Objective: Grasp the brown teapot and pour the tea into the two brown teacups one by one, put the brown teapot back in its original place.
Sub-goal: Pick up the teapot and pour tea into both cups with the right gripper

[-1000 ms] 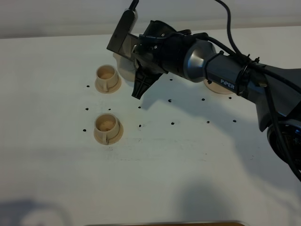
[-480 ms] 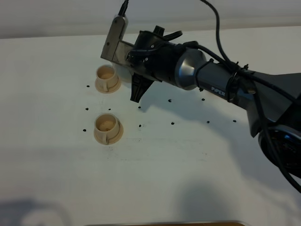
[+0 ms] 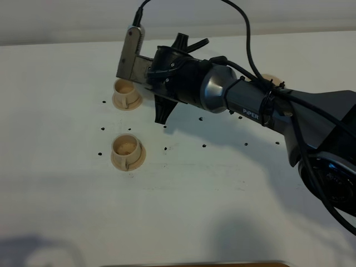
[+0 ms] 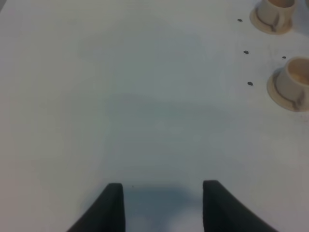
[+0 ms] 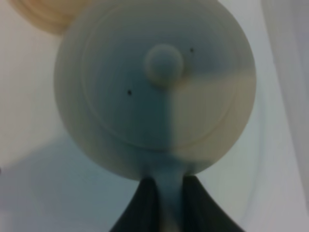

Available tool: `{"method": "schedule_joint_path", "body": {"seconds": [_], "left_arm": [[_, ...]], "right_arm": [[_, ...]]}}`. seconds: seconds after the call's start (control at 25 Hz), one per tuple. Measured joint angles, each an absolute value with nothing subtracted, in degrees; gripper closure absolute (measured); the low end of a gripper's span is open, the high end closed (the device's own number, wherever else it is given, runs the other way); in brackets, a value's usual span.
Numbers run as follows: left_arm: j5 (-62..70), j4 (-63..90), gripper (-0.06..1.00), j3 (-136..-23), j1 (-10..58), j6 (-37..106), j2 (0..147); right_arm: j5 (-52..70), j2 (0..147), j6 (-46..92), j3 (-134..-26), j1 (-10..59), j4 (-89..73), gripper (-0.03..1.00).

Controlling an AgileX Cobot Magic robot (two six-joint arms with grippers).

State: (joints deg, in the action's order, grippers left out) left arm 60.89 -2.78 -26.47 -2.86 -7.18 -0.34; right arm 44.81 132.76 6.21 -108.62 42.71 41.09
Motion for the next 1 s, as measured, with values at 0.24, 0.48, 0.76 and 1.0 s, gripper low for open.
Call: {"method": "schedule_joint_path", "body": {"seconds": [0.24,0.48,0.76,1.0], "left_arm": [[60.9,-2.8,0.50,-26.5,-2.9,-7.2,-0.3],[60.9,-2.8,0.50,-26.5,-2.9,-7.2,-0.3],[60.9,-2.8,0.50,-26.5,-2.9,-7.2,-0.3],[60.9,-2.8,0.50,-26.5,-2.9,-7.2,-0.3]], "right_arm": [[44.6,134.4,6.2,-108.7,43.1,43.5,0.88],[44.7,134.7,6.2,-108.7,43.2,45.2,0.88],[45.4,134.9,6.2,-108.7,43.2,46.4,0.88],[45.9,134.9,6.2,-109.1,43.2,47.0,0.88]]}}
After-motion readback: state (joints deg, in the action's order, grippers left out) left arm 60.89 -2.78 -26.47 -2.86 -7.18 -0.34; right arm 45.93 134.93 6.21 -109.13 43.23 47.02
